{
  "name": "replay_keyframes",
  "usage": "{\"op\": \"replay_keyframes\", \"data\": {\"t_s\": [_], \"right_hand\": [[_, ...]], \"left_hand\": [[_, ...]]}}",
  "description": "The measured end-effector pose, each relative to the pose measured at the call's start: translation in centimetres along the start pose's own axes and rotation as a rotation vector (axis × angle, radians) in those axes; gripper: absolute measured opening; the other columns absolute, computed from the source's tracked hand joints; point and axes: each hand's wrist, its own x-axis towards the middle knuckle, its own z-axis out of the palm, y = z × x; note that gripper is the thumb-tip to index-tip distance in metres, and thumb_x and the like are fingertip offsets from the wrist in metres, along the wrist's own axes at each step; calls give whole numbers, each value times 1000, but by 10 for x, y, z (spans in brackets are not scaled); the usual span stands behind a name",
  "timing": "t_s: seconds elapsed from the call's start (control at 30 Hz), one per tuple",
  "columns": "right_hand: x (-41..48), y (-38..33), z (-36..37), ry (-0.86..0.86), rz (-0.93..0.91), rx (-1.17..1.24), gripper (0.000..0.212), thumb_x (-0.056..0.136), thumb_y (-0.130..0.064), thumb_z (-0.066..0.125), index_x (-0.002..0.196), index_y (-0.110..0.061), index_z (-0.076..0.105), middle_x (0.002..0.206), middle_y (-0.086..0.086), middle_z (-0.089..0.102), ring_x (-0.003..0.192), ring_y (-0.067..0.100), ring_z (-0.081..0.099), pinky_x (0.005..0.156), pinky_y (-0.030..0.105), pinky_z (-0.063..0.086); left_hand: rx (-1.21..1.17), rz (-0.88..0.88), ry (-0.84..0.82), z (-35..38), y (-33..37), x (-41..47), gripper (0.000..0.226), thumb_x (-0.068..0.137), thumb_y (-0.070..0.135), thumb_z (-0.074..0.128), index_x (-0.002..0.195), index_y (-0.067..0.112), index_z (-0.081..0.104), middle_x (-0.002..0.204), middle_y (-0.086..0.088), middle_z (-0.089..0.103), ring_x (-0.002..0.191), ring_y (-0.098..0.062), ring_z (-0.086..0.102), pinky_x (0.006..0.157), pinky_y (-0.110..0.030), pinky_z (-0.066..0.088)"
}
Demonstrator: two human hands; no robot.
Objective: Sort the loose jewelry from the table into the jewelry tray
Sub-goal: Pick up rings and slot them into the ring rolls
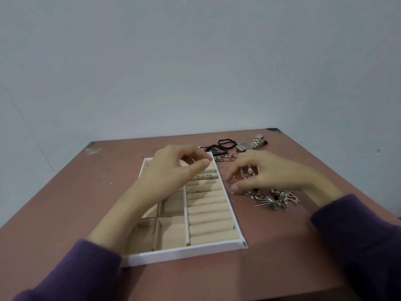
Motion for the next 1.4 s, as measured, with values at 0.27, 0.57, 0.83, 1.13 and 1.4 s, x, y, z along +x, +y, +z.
{"op": "replay_keyframes", "data": {"t_s": [0.27,0.57,0.83,1.13,1.4], "right_hand": [[1,2,1,-82,-55,-131,23,71,-31,79,94,-28,75,85,-10,50,84,-5,43,75,9,35],[3,3,3,-117,-1,-111,15,72,-33,78,83,-24,72,91,2,57,91,12,49,82,26,39],[6,11,-3,244,143,188,10,72,-20,78,70,-18,68,57,-10,55,51,3,47,48,20,41],[12,25,-10,628,222,375,11,77,-17,74,74,-16,63,60,-7,52,43,-6,44,45,5,33],[13,23,-9,623,197,387,13,77,-14,74,72,-16,62,59,-7,54,44,-7,45,47,5,33]], "left_hand": [[151,39,-21,20,23,-1,10,87,28,61,87,25,70,67,22,57,58,21,48,59,4,31],[131,39,-25,20,20,2,12,86,27,61,90,24,72,68,18,60,56,17,49,56,0,33],[319,62,-114,7,27,18,11,84,23,64,90,26,72,76,12,64,79,-7,61,61,-6,38],[599,103,-375,49,25,58,25,80,25,69,104,20,70,103,2,69,99,-14,60,69,-23,39],[630,69,-428,57,22,71,29,75,32,73,100,17,71,101,-2,69,95,-18,60,70,-26,41]]}}
